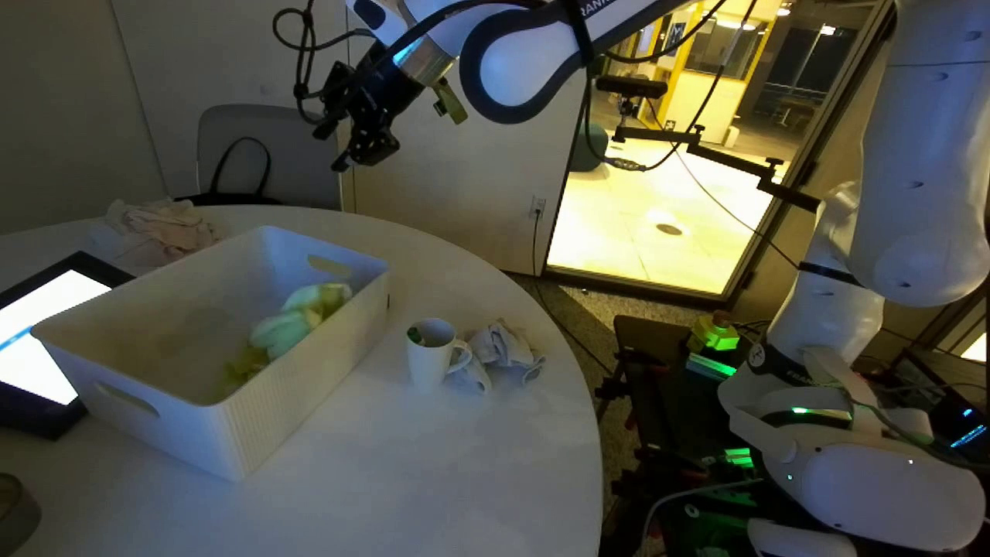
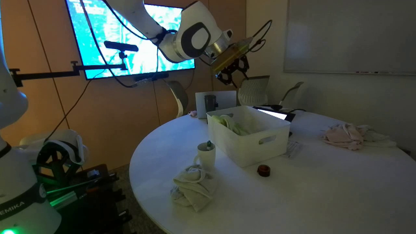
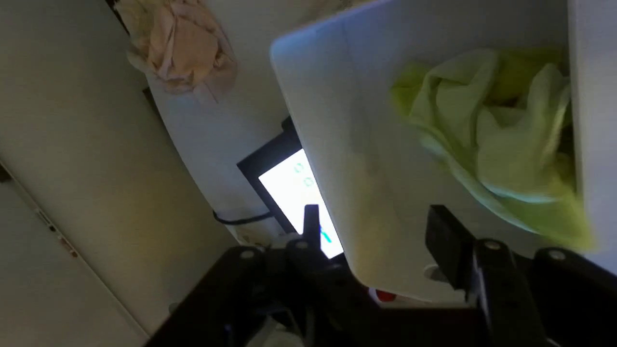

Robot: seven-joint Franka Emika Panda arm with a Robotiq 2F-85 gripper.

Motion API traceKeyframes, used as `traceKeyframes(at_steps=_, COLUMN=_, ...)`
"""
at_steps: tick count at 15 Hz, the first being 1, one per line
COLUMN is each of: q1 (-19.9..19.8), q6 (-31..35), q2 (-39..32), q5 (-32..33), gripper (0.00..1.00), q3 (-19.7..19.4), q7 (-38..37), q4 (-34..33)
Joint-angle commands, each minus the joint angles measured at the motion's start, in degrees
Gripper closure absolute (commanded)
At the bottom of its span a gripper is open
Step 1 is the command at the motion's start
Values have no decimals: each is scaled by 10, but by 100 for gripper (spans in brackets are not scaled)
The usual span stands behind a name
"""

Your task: Put the cloths in the box and put the markers in the cup

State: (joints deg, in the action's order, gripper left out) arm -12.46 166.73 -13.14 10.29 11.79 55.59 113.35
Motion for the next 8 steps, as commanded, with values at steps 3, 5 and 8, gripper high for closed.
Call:
traceKeyframes(at_steps=3, q1=-30, q6=-42, q2=-7, q5=-11, gripper=0, q3=-33, q7=-28, q4=-24)
traceKeyframes(at_steps=5, q1=-2, q6=-62, q2=-13, q5=3, gripper=0, q3=-86, q7=-60, q4=-31)
traceKeyframes(at_steps=8, q1=14, q6=-98, q2=-40, q5=35, gripper=0, q3=-132, q7=-102, q4=-52)
